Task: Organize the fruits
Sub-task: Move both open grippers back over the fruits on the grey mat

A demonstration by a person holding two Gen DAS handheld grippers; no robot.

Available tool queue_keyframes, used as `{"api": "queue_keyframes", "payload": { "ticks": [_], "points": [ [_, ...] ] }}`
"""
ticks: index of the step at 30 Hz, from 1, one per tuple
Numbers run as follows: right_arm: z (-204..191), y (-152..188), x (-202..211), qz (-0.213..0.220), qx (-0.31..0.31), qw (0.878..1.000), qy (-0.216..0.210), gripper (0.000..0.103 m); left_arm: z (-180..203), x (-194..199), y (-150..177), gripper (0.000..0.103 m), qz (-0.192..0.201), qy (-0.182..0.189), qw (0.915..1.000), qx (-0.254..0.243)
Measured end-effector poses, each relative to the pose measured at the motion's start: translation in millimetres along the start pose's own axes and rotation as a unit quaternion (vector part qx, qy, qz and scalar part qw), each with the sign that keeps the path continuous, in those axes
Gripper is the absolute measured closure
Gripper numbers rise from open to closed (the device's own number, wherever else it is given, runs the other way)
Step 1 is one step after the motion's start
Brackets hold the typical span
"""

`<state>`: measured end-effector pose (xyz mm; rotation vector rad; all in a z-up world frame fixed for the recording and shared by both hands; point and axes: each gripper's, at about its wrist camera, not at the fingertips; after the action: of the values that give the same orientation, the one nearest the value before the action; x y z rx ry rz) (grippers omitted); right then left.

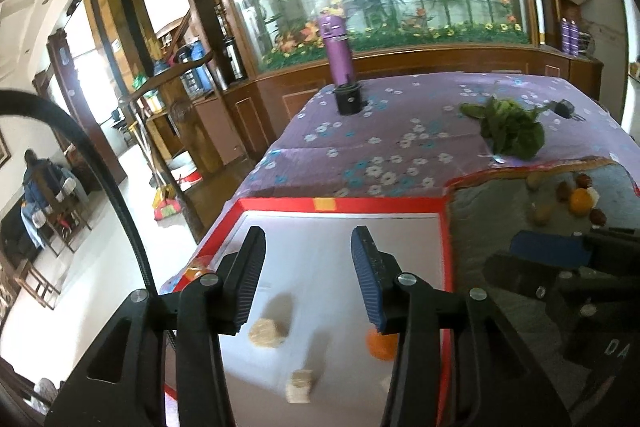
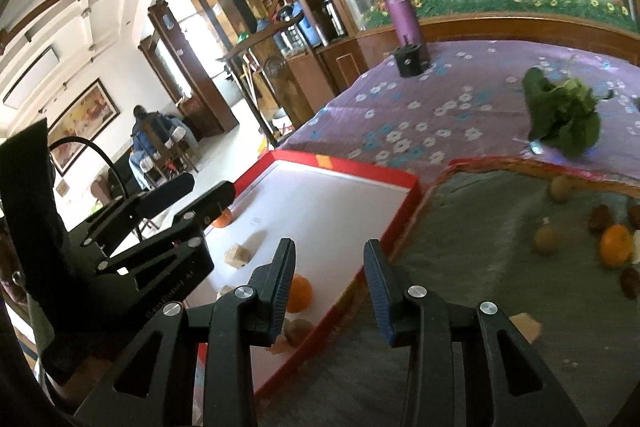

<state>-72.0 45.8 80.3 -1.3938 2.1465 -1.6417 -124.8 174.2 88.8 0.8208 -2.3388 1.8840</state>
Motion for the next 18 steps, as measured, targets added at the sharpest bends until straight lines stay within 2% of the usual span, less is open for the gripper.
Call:
{"api": "queue_keyframes", "payload": {
  "ticks": [3, 5, 9, 11, 18],
  "points": [
    [11, -3, 13, 0.011, -0.008, 1.000, 0.005, 0.065, 14, 3, -5, 0.058, 0.002, 0.009, 0.9999, -0.010],
    [20, -6, 23, 0.020, -0.013, 1.000, 0.013, 0.065, 25, 4, -8, 0.054, 0.002, 0.017, 0.9997, -0.017],
    [48, -11, 51, 0.042, -0.024, 0.998, 0.037, 0.065, 48, 7, -11, 0.050, 0.001, 0.045, 0.9984, -0.034],
    [69, -13, 68, 0.055, -0.028, 0.996, 0.062, 0.065, 60, 9, -10, 0.043, -0.003, 0.073, 0.9967, -0.037],
    [163, -4, 131, 0.056, -0.044, 0.982, 0.177, 0.065, 119, 11, -3, 0.043, -0.025, 0.152, 0.9845, -0.084]
  ]
}}
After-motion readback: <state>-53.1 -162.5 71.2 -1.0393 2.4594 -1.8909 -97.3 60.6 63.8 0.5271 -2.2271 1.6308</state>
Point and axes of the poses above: each gripper's, at about its wrist camera, not at the fingertips, and x roughly against the way its jaws point, z to its right, y to its underside, and after that the axes turned 13 degrees about z, right-handed
